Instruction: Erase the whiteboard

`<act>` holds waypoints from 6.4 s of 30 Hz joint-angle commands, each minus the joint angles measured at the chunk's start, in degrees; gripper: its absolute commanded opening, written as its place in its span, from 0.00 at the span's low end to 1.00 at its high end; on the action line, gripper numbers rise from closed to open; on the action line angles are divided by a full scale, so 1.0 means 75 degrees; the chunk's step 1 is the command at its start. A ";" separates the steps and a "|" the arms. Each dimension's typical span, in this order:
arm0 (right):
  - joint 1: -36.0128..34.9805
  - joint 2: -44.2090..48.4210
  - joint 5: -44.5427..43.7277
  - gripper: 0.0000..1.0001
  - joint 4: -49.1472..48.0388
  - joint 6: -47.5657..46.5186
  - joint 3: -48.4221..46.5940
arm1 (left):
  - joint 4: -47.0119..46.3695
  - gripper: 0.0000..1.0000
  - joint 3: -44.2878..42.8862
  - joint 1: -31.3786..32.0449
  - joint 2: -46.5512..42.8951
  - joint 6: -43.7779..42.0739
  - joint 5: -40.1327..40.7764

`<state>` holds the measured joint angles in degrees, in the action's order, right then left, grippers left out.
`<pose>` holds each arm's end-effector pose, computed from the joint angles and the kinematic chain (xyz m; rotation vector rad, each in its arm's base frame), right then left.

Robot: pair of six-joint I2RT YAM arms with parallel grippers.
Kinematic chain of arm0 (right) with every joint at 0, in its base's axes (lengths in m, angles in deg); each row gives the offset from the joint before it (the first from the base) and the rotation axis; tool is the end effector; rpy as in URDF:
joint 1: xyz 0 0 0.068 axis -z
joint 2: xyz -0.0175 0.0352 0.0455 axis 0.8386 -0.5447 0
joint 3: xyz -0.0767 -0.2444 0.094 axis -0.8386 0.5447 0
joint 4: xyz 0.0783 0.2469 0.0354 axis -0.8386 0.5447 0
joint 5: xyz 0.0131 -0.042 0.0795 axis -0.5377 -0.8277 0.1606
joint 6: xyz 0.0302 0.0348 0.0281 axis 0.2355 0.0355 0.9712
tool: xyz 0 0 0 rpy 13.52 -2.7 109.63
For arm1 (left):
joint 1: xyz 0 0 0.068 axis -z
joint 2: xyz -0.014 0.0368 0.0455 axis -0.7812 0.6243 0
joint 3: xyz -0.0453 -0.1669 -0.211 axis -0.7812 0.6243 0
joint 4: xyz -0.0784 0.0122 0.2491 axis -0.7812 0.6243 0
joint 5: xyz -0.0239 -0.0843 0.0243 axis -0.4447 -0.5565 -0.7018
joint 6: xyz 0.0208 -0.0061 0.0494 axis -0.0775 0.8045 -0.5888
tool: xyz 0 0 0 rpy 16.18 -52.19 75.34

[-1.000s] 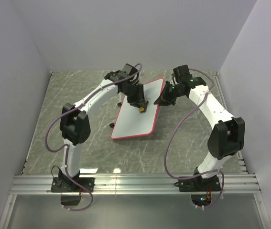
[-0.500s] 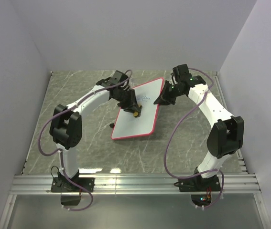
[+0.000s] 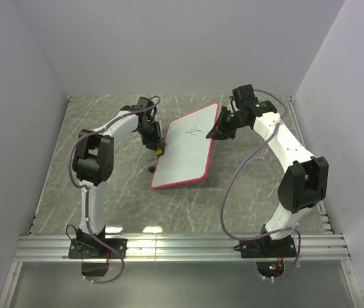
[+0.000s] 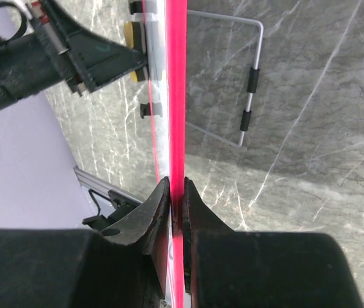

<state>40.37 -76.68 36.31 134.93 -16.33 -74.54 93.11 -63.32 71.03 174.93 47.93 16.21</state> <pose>0.3445 0.1192 0.3131 0.2993 2.6637 0.9188 0.4126 -0.1591 0.1811 -0.1906 2.8892 -0.6307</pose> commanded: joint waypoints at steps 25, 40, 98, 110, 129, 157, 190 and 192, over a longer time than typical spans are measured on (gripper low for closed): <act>-0.0151 -0.0530 -0.0226 0.00 0.0121 -0.0400 -0.1023 | 0.1079 0.00 -0.0099 0.2664 -0.2352 0.1280 -0.2130; -0.0151 -0.0027 -0.0238 0.00 -0.0008 -0.0306 -0.0519 | 0.0105 0.00 0.1155 0.1680 -0.1592 0.0765 -0.0304; -0.0737 -0.0249 -0.0683 0.00 0.0648 -0.0599 -0.0647 | 0.2051 0.00 -0.3567 0.1317 0.2417 -0.1333 0.0999; -0.0994 -0.0658 -0.0777 0.00 0.0975 -0.0727 -0.1210 | 0.1360 0.00 -0.3965 0.1736 0.1446 -0.2176 -0.0745; -0.1077 -0.0952 -0.0789 0.00 0.1152 -0.0705 -0.1691 | 0.1242 0.00 -0.3238 0.2055 0.0340 -0.2108 -0.0749; -0.1334 -0.1233 -0.0812 0.00 0.1187 -0.0622 -0.1960 | 0.0575 0.00 -0.3275 0.2582 -0.0406 -0.2787 -0.0642; -0.1288 -0.1456 -0.0707 0.22 0.0449 -0.0142 -0.2464 | 0.0587 0.00 0.1318 -0.2082 -0.2576 -0.0630 0.2626; -0.1276 -0.1374 -0.0753 0.39 0.0437 -0.0212 -0.2441 | 0.0435 0.00 0.1799 -0.2094 -0.2506 -0.0665 0.2652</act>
<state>31.87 -86.61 31.70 140.00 -17.38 -90.59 98.01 -52.43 54.77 156.31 43.71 34.02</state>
